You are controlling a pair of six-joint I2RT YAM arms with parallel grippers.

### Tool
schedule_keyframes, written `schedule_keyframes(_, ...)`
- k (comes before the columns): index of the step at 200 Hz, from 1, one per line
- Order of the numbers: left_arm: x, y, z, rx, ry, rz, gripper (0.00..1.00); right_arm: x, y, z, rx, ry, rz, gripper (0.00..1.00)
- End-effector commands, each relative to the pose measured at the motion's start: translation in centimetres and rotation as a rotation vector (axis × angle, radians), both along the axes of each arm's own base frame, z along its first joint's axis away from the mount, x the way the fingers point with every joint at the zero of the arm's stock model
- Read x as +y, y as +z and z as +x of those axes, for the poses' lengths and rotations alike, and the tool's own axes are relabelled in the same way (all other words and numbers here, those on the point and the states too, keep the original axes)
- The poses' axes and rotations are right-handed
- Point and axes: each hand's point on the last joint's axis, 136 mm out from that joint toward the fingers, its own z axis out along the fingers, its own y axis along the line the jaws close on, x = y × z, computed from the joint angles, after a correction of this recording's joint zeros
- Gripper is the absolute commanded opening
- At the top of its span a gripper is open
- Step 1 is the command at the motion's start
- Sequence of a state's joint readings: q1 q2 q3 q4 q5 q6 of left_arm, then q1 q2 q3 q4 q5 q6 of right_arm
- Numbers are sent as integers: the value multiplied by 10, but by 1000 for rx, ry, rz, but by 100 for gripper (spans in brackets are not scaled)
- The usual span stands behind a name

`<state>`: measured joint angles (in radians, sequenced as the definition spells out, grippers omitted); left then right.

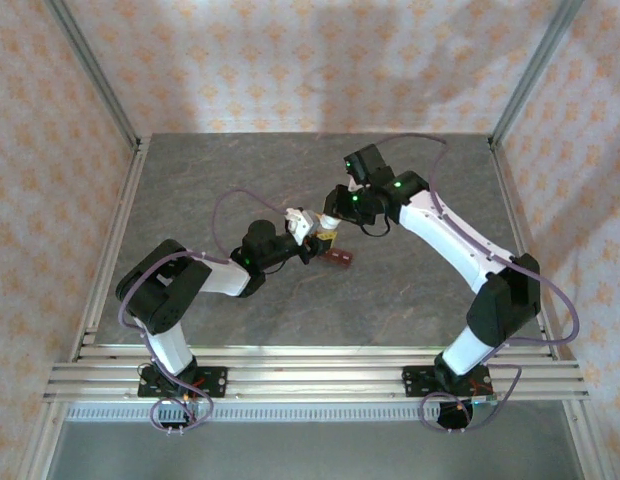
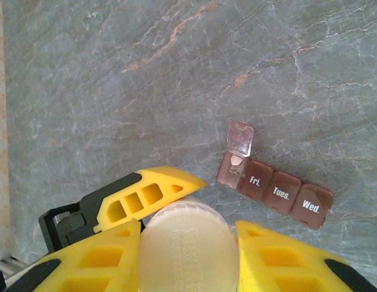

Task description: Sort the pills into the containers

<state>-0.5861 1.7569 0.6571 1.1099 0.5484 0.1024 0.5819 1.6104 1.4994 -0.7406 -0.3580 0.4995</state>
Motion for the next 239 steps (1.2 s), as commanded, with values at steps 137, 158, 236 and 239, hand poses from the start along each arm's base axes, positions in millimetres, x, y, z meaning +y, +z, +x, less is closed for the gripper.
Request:
schedule_keyframes(137, -6, 57, -9, -183, -45, -101, 0, -26, 91, 24, -243, 118, -6, 81)
schedule_keyframes(158, -6, 58, -11, -184, -53, -103, 0, -21, 83, 8, -274, 320, -46, 81)
schedule_keyframes(236, -8, 62, -13, -189, -68, -108, 0, -10, 43, -12, -158, 505, -46, 72)
schedule_keyframes(239, -8, 62, -13, -190, -68, -108, 0, -10, 42, -12, -156, 504, -46, 71)
